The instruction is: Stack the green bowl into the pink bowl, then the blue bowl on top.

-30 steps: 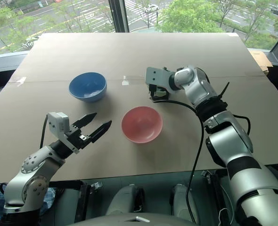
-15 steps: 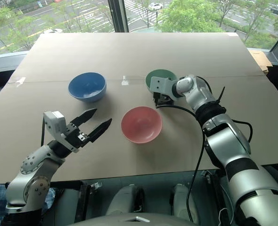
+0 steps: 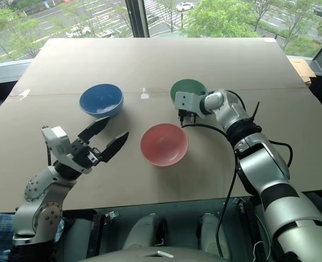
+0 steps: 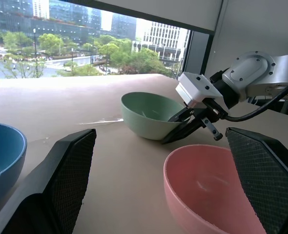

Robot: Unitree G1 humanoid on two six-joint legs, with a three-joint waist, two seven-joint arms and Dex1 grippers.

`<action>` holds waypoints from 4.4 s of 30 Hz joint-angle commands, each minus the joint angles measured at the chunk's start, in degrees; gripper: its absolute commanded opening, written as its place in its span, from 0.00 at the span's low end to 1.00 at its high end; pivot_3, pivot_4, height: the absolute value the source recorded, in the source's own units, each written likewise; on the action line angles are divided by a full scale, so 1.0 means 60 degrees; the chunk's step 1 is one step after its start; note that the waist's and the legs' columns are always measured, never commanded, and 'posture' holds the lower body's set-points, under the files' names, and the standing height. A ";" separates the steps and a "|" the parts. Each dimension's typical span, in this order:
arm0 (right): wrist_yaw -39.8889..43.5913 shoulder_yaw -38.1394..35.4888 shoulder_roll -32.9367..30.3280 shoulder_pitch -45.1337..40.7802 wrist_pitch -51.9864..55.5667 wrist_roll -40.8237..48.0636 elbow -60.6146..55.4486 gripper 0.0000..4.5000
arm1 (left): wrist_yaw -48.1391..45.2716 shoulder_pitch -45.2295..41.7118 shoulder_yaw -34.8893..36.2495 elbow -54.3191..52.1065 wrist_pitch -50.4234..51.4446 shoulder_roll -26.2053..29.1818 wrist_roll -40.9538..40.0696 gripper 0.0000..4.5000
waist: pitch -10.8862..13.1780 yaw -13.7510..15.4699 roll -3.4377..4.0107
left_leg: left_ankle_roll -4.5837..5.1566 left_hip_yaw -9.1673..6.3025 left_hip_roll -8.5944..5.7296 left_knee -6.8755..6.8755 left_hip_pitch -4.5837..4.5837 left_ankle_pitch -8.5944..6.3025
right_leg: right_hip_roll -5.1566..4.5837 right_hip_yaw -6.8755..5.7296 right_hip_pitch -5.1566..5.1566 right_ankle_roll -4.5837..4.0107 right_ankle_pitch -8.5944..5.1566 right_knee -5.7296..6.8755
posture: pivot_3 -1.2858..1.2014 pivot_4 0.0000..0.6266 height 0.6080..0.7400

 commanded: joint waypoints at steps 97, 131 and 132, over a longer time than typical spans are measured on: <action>0.0626 -0.9289 -0.4818 0.9105 0.5909 1.1038 -1.3334 1.00 | -0.1941 -0.8245 -0.2812 1.0719 -0.2129 0.2714 0.6134 0.12 | -0.0002 0.0314 -0.0078 | 0.0012 -0.0015 -0.0006 0.0055 -0.0014 -0.0005 | 0.0014 0.0006 0.0002 0.0003 0.0001 0.0004 | 0.52 0.24 1.00; 0.0340 -0.8516 -0.4892 0.9184 0.5105 1.0760 -1.3129 1.00 | -0.8508 -0.9288 -0.6531 0.5704 -0.5180 0.3148 0.2864 0.00 | 0.0013 0.0337 -0.0086 | 0.0051 -0.0010 -0.0007 0.0098 -0.0021 -0.0027 | 0.0022 0.0034 0.0018 0.0005 0.0002 0.0003 | 0.52 0.24 1.00; 0.0317 -0.8523 -0.4891 0.9188 0.5108 1.0783 -1.3146 1.00 | -0.8508 -0.9314 -0.6536 0.5774 -0.5276 0.3115 0.2824 0.00 | 0.0014 0.0335 -0.0086 | 0.0050 -0.0010 -0.0008 0.0097 -0.0022 -0.0027 | 0.0024 0.0032 0.0017 0.0005 0.0001 0.0002 | 0.52 0.24 1.00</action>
